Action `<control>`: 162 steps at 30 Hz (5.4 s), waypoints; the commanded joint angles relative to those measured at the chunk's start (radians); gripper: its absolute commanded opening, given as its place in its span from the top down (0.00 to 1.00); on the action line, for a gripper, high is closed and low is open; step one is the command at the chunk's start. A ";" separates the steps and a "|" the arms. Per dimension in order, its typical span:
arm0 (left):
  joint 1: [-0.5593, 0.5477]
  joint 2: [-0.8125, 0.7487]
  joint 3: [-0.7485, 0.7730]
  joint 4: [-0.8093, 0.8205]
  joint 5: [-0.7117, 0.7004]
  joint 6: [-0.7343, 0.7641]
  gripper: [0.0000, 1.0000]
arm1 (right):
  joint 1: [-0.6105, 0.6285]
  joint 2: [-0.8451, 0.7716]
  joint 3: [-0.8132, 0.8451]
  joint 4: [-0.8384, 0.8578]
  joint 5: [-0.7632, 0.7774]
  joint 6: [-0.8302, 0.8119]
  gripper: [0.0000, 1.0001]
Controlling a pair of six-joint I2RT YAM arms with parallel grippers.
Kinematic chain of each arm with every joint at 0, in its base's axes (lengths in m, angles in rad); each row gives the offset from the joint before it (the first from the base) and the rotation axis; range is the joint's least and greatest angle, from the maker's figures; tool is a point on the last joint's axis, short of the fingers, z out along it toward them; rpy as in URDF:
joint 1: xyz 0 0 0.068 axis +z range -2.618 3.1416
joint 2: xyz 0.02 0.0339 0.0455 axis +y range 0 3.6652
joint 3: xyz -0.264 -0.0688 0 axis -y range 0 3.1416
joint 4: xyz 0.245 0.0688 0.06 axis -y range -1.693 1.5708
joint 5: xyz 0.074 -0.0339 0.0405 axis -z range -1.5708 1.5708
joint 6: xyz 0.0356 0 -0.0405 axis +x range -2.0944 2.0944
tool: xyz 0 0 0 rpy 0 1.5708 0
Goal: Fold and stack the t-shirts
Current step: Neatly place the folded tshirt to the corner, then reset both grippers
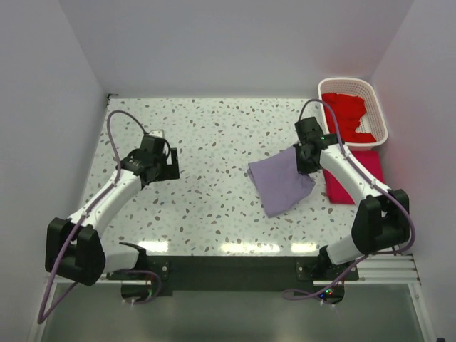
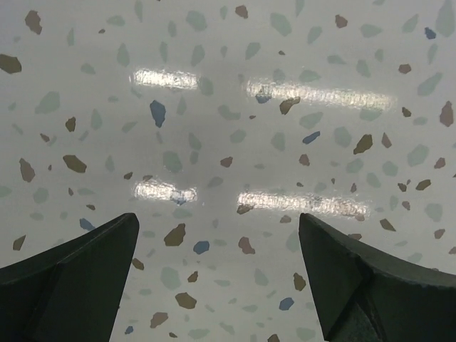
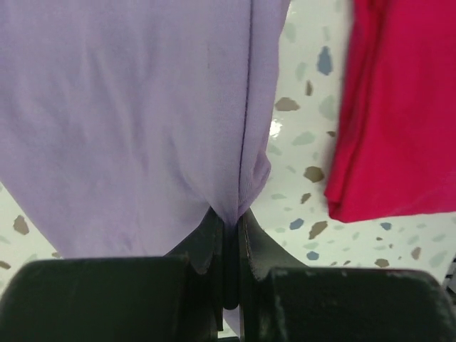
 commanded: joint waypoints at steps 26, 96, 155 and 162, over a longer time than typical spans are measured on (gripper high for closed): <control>0.059 -0.107 -0.053 0.065 -0.019 0.004 0.00 | -0.431 -0.104 0.159 0.083 0.221 -0.233 1.00; 0.109 0.019 -0.047 0.071 0.078 0.017 0.04 | -0.785 0.101 0.053 0.272 0.282 -0.310 1.00; 0.114 -0.484 0.062 -0.104 0.007 -0.079 0.00 | -0.245 -0.846 -0.010 -0.030 0.342 0.196 0.01; 0.114 -0.703 0.119 -0.191 -0.123 -0.105 0.00 | -0.129 -1.035 -0.104 -0.058 0.288 0.193 0.01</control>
